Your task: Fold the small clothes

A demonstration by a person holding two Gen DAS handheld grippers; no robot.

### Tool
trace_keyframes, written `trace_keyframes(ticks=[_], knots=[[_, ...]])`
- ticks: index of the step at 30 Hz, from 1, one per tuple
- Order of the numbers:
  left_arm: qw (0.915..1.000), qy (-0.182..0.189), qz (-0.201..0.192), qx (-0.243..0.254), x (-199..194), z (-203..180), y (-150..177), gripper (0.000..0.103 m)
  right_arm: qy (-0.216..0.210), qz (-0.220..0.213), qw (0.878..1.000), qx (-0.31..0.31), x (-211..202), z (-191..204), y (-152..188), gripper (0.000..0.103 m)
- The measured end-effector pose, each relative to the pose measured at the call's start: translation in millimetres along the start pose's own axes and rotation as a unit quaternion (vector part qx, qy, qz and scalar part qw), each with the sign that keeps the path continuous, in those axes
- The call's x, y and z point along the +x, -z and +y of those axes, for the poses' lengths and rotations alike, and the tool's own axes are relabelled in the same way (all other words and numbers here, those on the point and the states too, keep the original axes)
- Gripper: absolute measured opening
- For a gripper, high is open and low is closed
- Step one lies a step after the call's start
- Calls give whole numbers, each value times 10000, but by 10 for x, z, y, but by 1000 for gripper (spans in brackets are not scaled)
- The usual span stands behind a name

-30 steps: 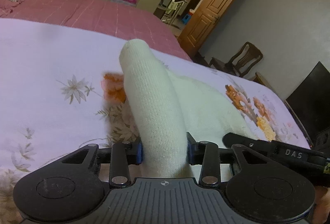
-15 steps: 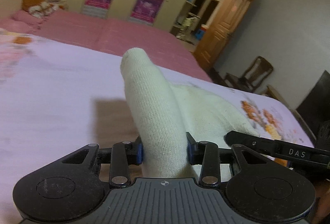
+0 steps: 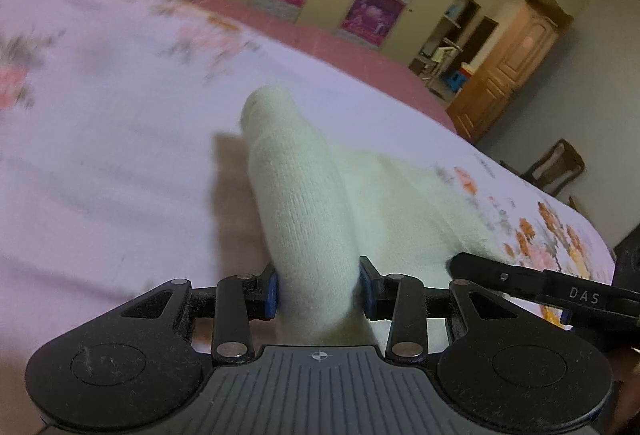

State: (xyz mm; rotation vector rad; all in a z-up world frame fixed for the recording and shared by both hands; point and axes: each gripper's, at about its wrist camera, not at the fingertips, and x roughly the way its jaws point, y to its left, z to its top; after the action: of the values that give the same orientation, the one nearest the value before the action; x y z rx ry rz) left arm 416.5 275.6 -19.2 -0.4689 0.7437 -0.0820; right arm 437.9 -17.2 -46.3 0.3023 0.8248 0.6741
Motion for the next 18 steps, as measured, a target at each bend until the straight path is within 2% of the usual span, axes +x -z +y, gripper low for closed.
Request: trace_keyframes(ticks=[3, 6, 13, 15, 18], knots=[[9994, 110, -128, -286, 45, 78, 90, 48, 103, 66, 9998, 139, 40, -58, 63, 29], [9995, 40, -168, -278, 78, 116, 146, 58, 170, 149, 9991, 348, 87, -152, 140, 29], [9999, 5, -102, -120, 107, 150, 73, 65, 134, 62, 9974, 699, 55, -314, 285, 29], [9995, -37, -311, -68, -17, 170, 23, 65, 132, 100, 9973, 709, 67, -298, 267, 30], [9972, 75, -681, -309, -129, 306, -91, 65, 21, 24, 9969, 781, 21, -344, 165, 42]])
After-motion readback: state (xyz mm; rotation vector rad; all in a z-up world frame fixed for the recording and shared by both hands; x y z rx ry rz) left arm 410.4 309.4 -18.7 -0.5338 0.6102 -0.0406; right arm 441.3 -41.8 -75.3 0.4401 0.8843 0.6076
